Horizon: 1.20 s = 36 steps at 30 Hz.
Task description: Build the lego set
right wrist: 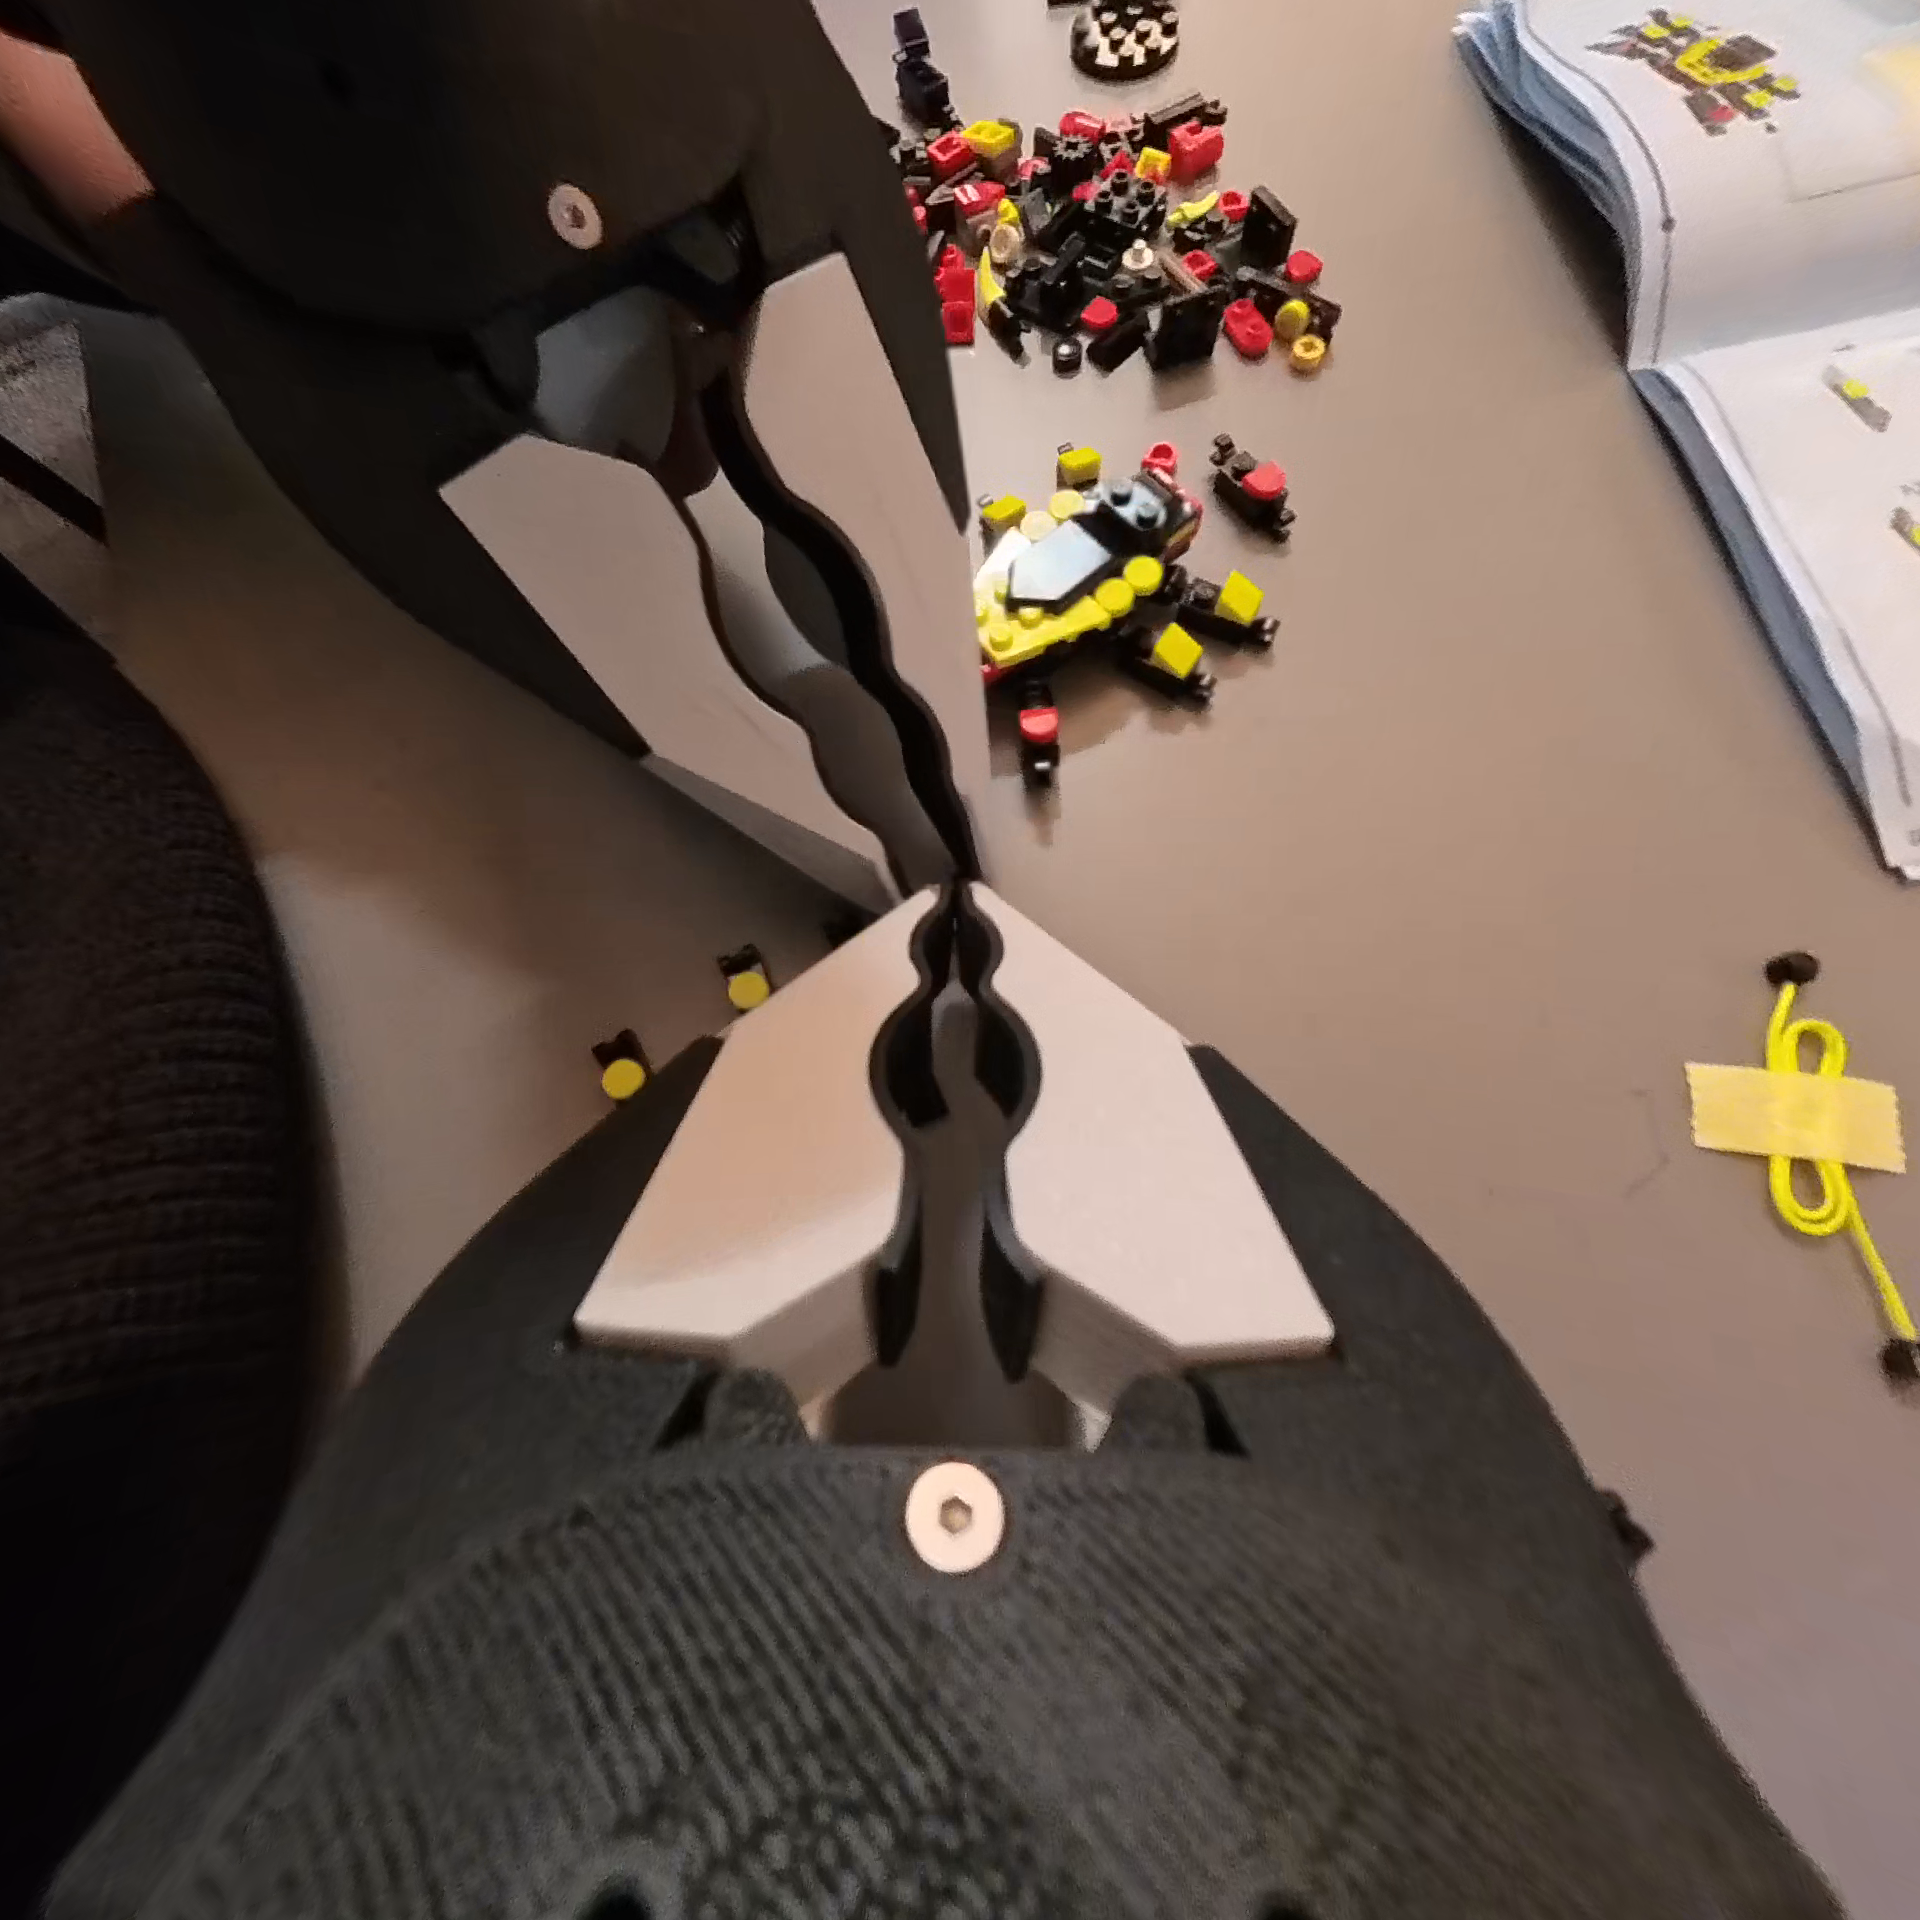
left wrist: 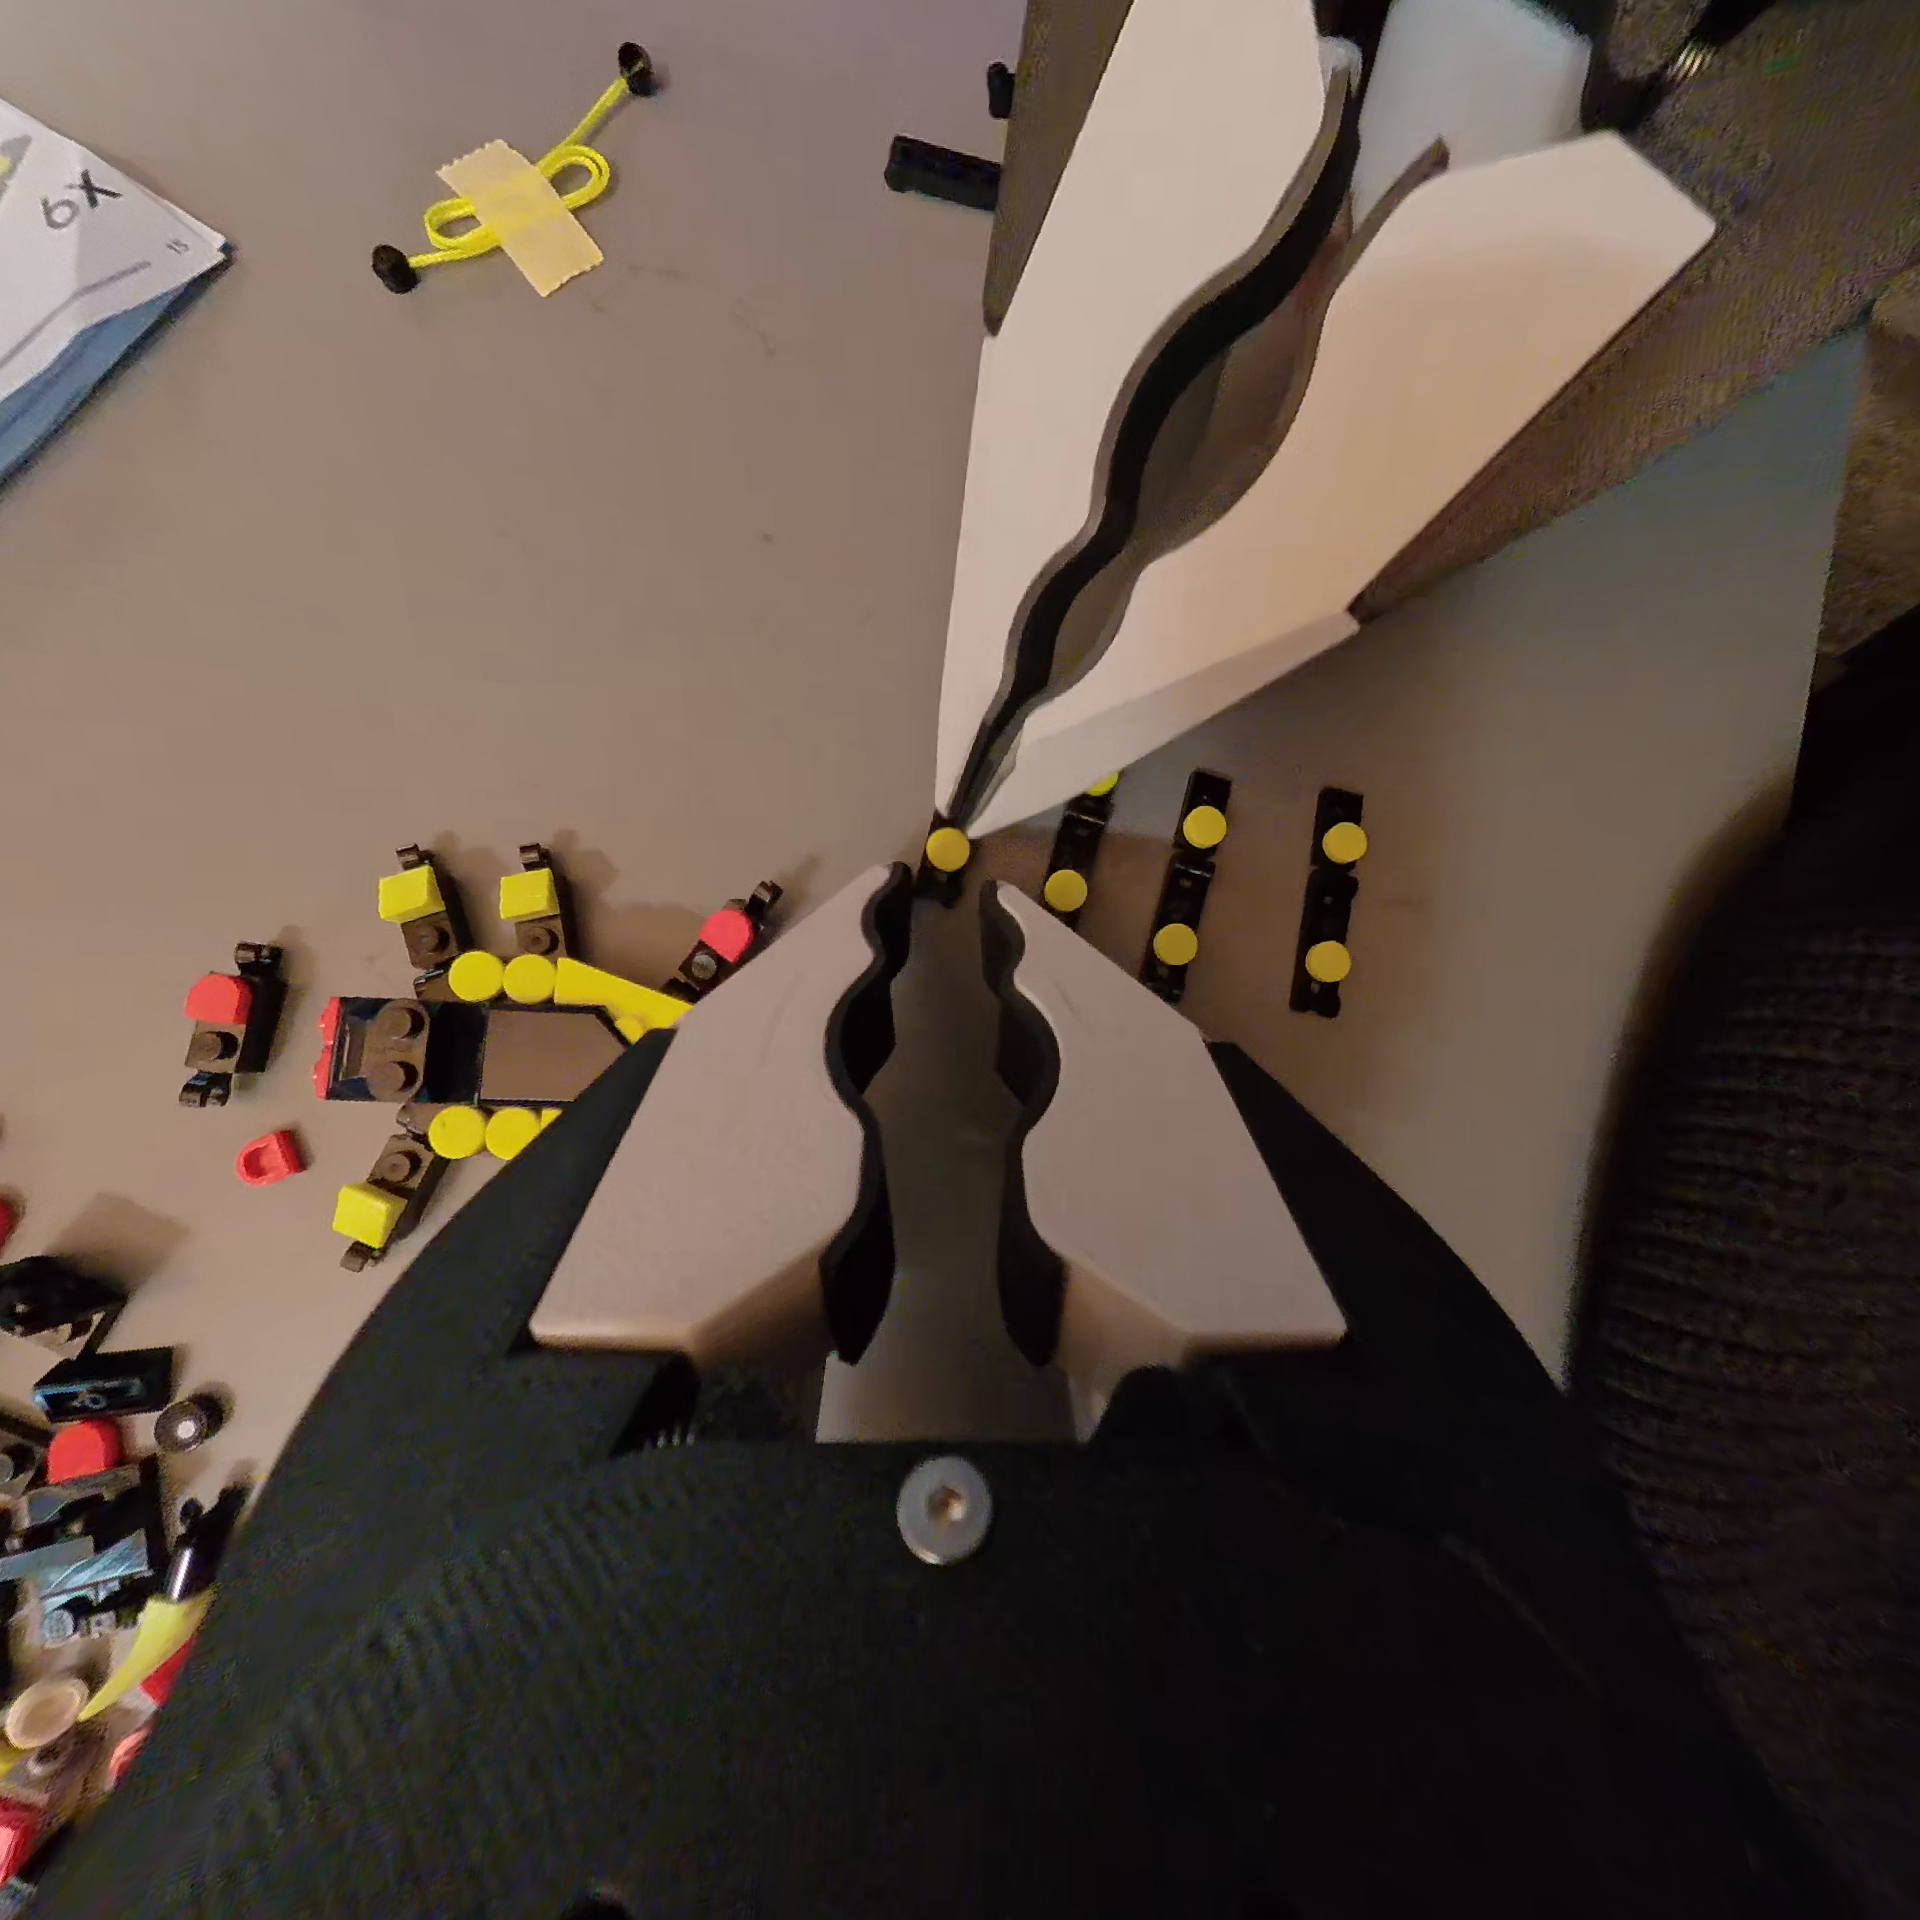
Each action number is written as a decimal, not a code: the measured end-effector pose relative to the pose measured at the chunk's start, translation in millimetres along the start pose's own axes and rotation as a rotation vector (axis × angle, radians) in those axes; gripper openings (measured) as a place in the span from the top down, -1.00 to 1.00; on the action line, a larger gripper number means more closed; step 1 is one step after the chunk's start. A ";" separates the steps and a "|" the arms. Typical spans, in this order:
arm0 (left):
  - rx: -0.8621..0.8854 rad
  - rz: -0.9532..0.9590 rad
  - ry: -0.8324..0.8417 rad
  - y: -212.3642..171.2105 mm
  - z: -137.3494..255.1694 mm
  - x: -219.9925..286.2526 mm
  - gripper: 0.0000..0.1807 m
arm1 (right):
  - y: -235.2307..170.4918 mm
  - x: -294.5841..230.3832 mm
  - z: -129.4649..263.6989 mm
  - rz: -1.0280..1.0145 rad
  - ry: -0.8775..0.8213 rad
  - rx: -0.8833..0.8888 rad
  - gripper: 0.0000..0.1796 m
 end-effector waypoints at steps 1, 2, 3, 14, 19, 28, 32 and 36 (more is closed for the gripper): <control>0.001 0.003 -0.001 0.0 -0.2 -0.6 0.89 | 1.0 -0.9 -1.7 0.006 0.002 -0.005 1.00; 0.004 0.007 -0.006 0.2 -0.2 -0.8 0.90 | 1.2 -1.7 -3.6 0.011 0.003 -0.013 1.00; 0.006 0.011 -0.009 0.1 -0.2 -1.2 0.90 | 0.2 -1.1 -5.6 0.016 -0.004 -0.027 1.00; 0.012 0.019 -0.025 0.7 -0.6 -2.1 0.94 | -3.4 2.2 -8.5 0.025 -0.024 -0.055 1.00; 0.015 0.034 -0.045 0.9 -0.6 -2.1 0.94 | -1.6 -1.7 -9.8 0.052 -0.031 -0.072 1.00; 0.011 0.025 -0.036 0.4 -0.5 -2.2 0.94 | -2.0 -0.2 -11.2 -0.024 0.013 -0.090 1.00; 0.013 0.023 -0.041 0.5 -0.7 -1.9 0.94 | -0.9 2.2 -13.7 -0.105 0.058 -0.089 1.00; 0.014 0.025 -0.038 0.1 -0.6 -1.9 0.94 | 0.5 2.8 -12.6 -0.100 0.067 -0.075 1.00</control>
Point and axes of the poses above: each gripper's, where its closed fingertips meet, z back along the fingers, y out of its top, x = y × z across the jaws, the point moved 1 cm from there along z, back along the fingers, and after that the axes turned 14 degrees about -x, right-handed, at the moved point
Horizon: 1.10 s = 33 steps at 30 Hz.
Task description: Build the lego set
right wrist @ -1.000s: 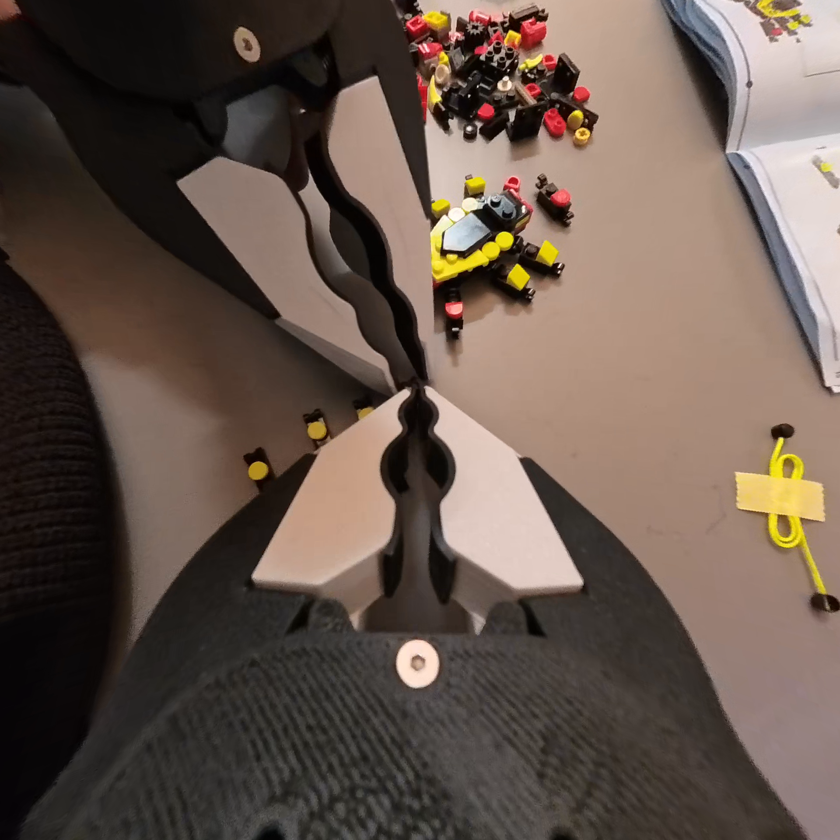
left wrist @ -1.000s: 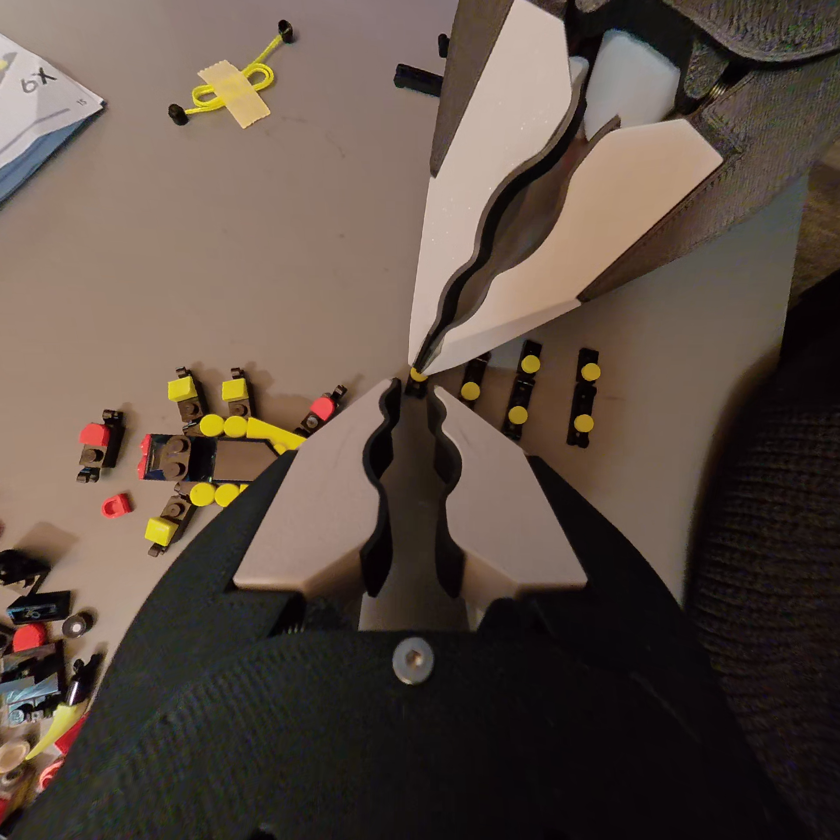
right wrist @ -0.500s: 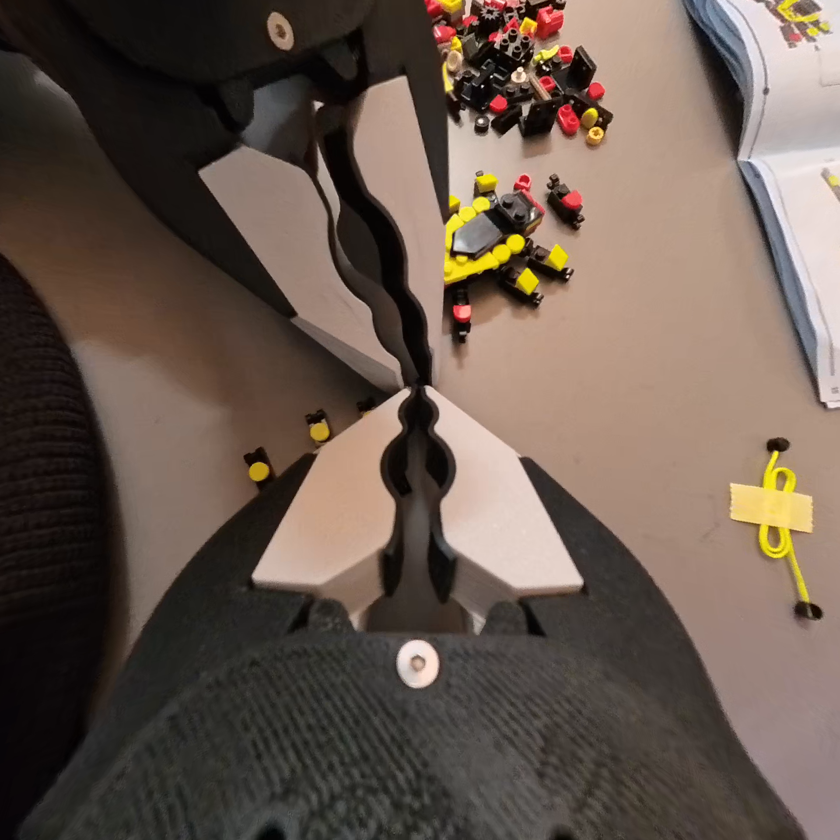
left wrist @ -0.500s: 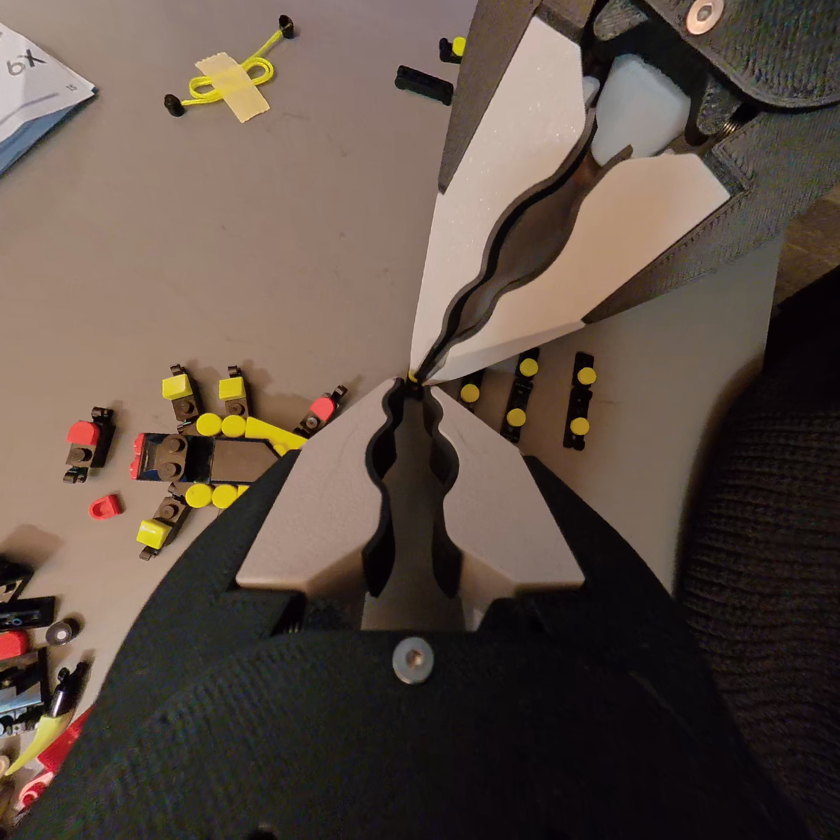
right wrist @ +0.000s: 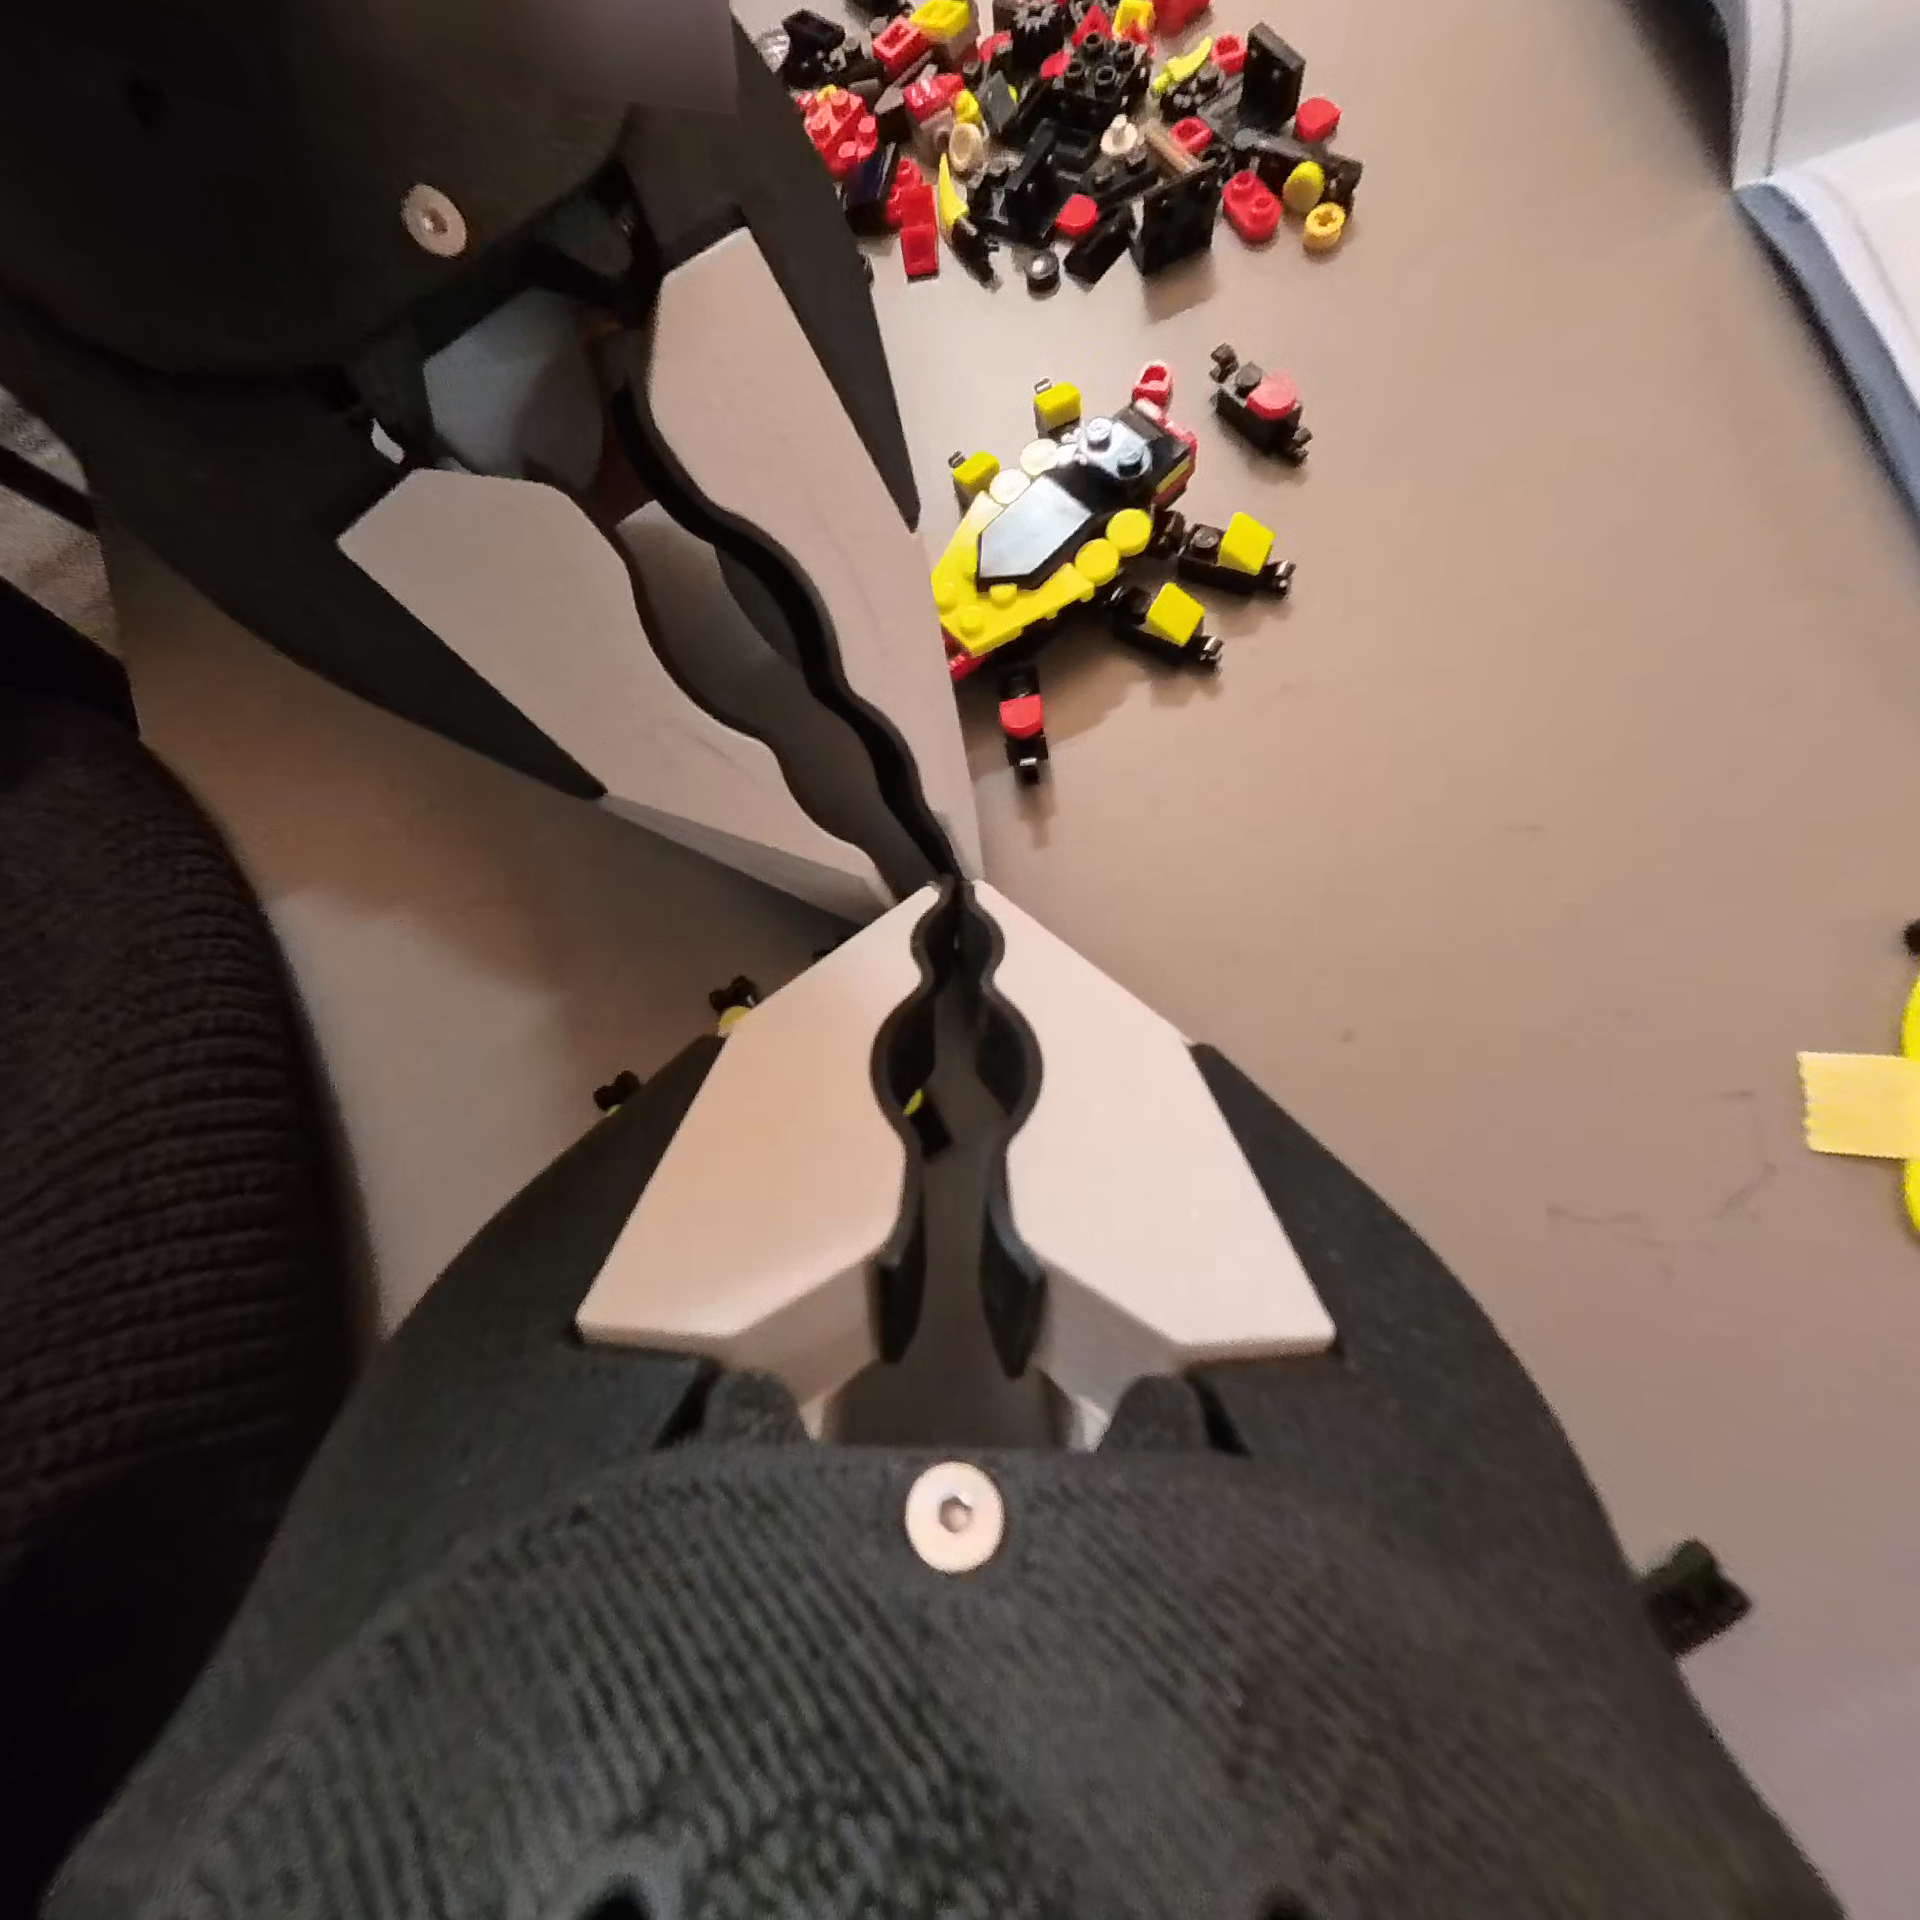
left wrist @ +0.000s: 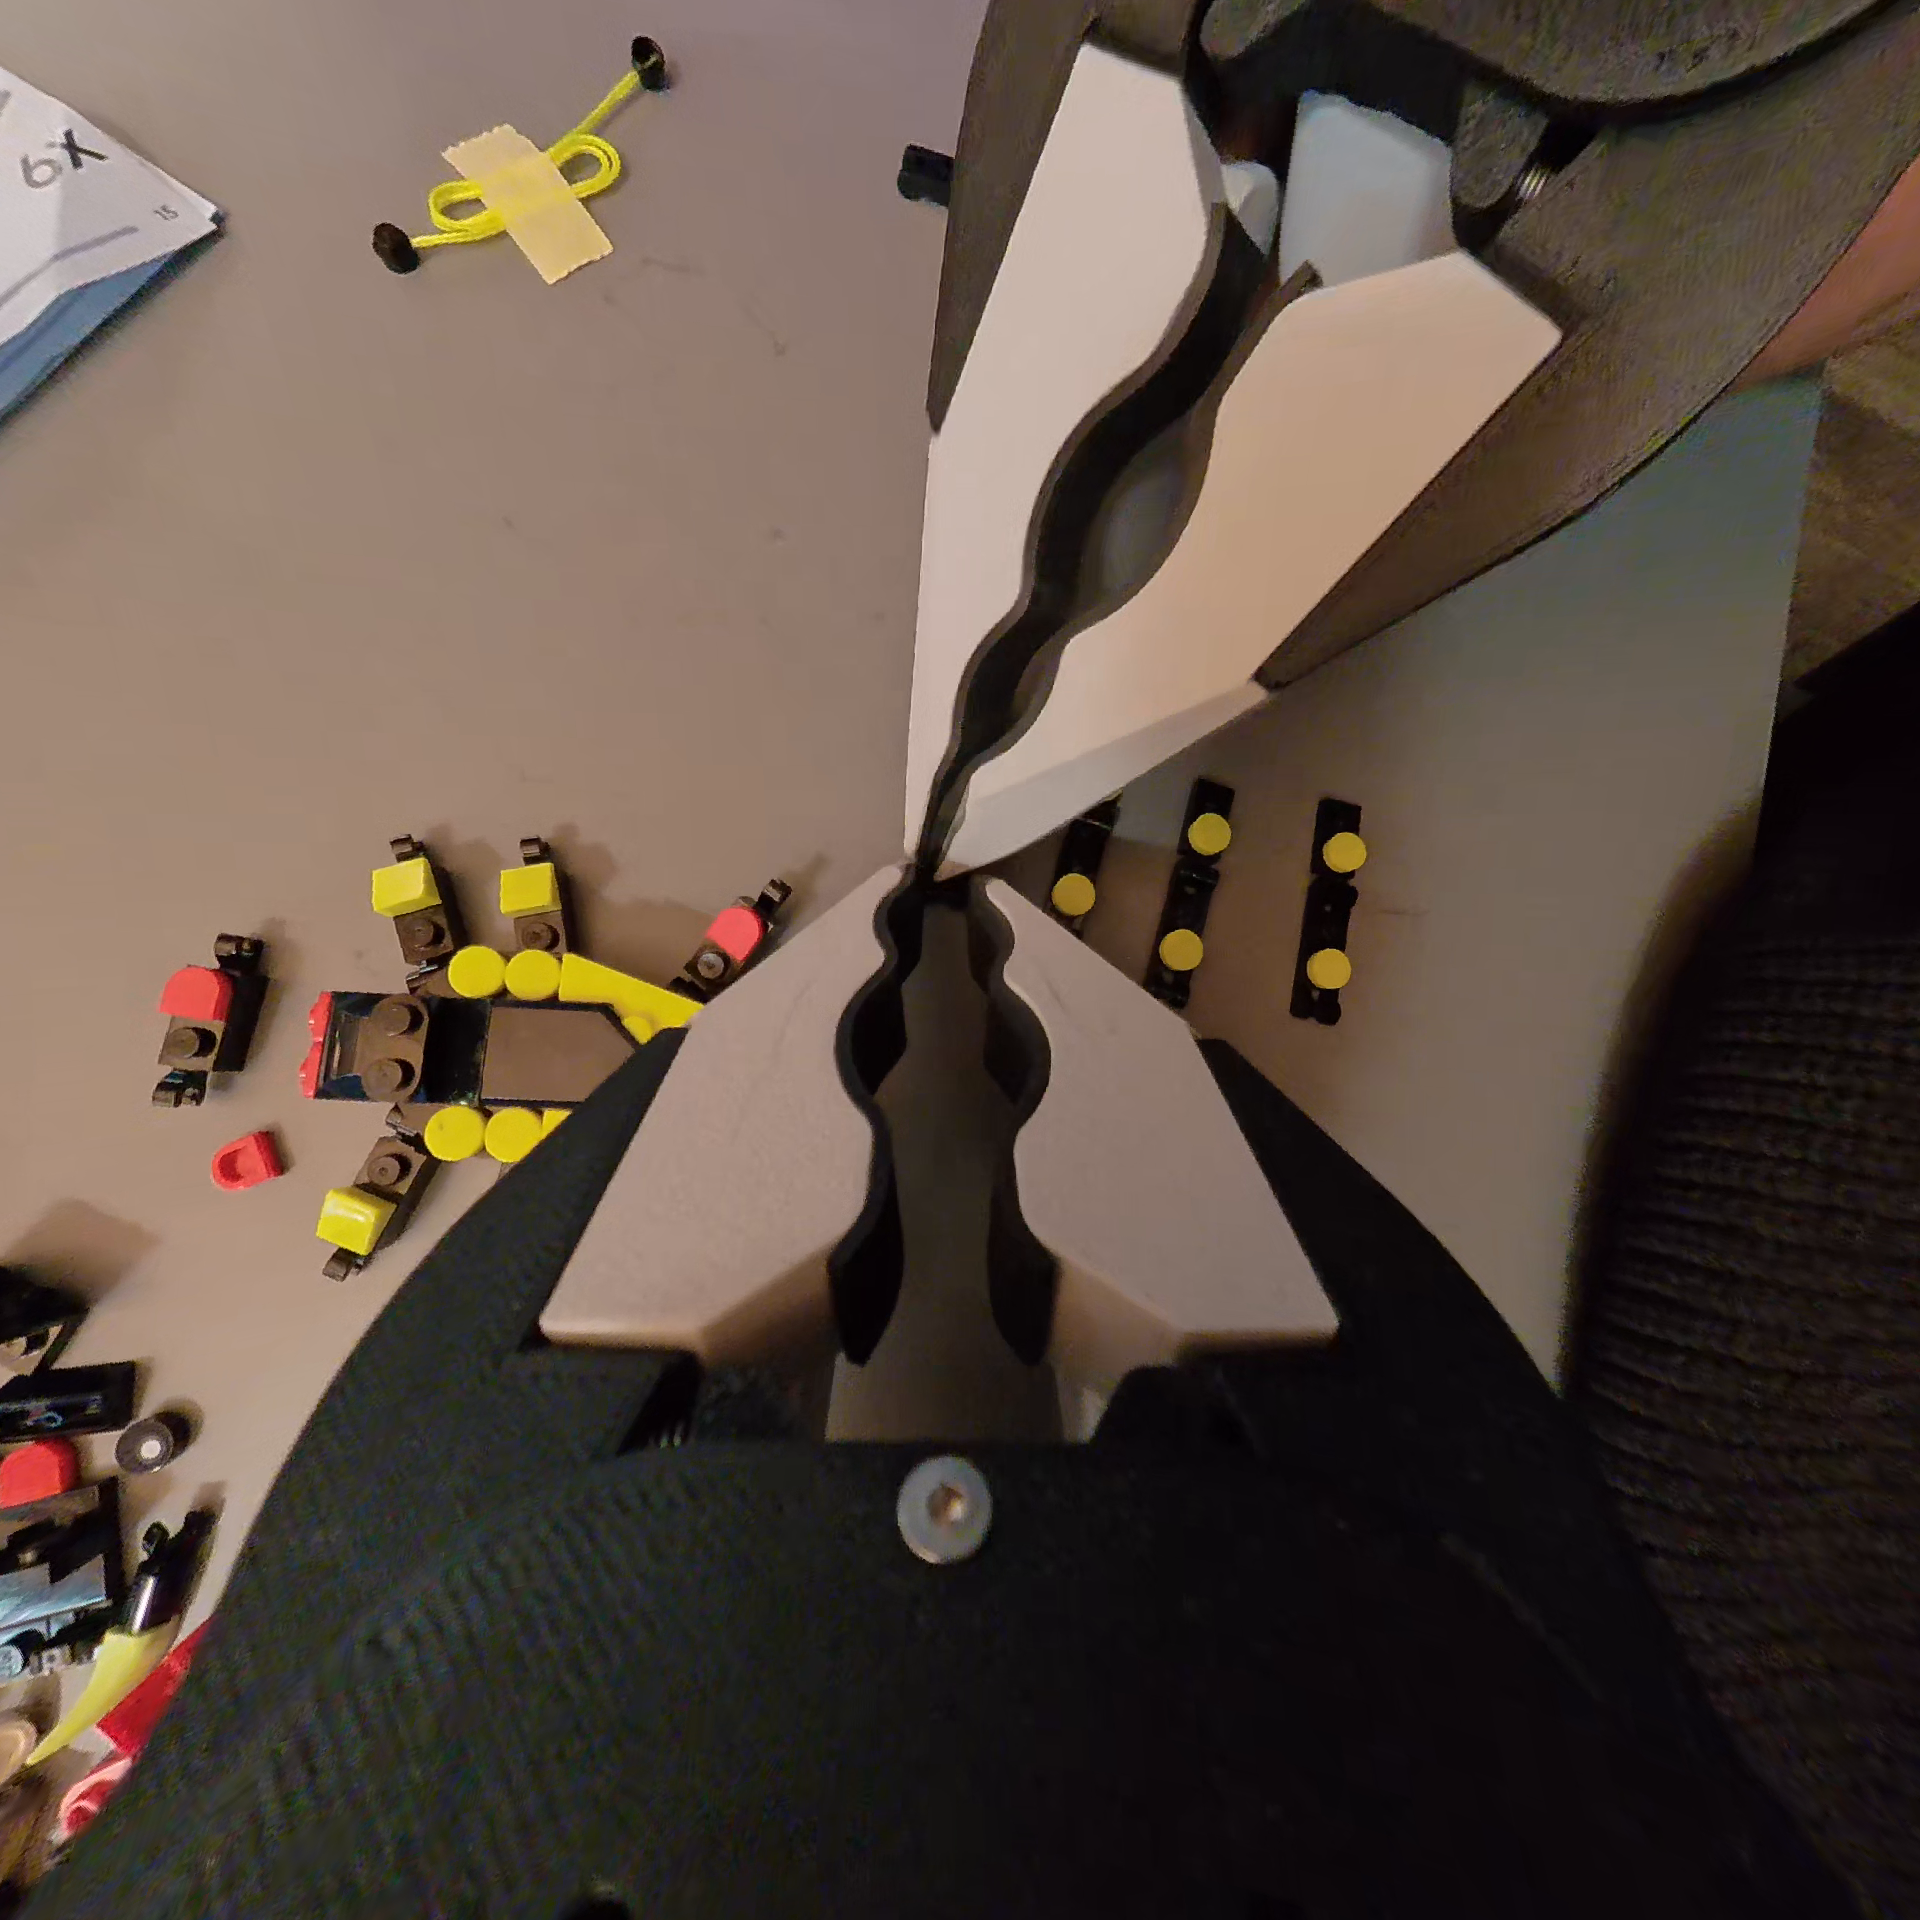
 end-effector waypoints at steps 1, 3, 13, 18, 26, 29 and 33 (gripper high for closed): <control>-0.001 -0.001 0.002 -0.1 0.1 0.0 0.94 | 3.3 2.0 5.1 0.001 -0.008 0.035 1.00; -0.001 -0.003 0.005 0.0 0.1 0.0 0.94 | 17.8 8.4 30.0 -0.024 -0.014 0.175 1.00; 0.002 0.002 0.001 0.1 0.2 -0.3 0.94 | 3.3 -1.7 13.1 0.122 -0.131 0.025 1.00; 0.006 0.005 -0.009 0.1 0.1 -0.3 0.94 | -4.4 -3.2 1.2 0.110 -0.095 -0.035 1.00; 0.007 0.008 -0.016 -0.1 0.0 -0.3 0.94 | -3.1 -2.6 0.9 0.076 -0.064 -0.021 1.00; 0.008 0.010 -0.017 0.0 0.1 -0.3 0.94 | -1.9 1.7 3.4 0.101 -0.119 -0.030 1.00; 0.008 0.010 -0.017 0.1 -0.1 -0.3 0.94 | -2.3 0.5 1.6 0.089 -0.103 -0.030 1.00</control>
Point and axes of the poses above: each gripper's, where its closed fingertips meet, z back along the fingers, y out of its top, x = y × z across the jaws, the point moved 1 cm from there along z, back along the fingers, and after that the axes turned 14 degrees about -x, right-handed, at the moved point
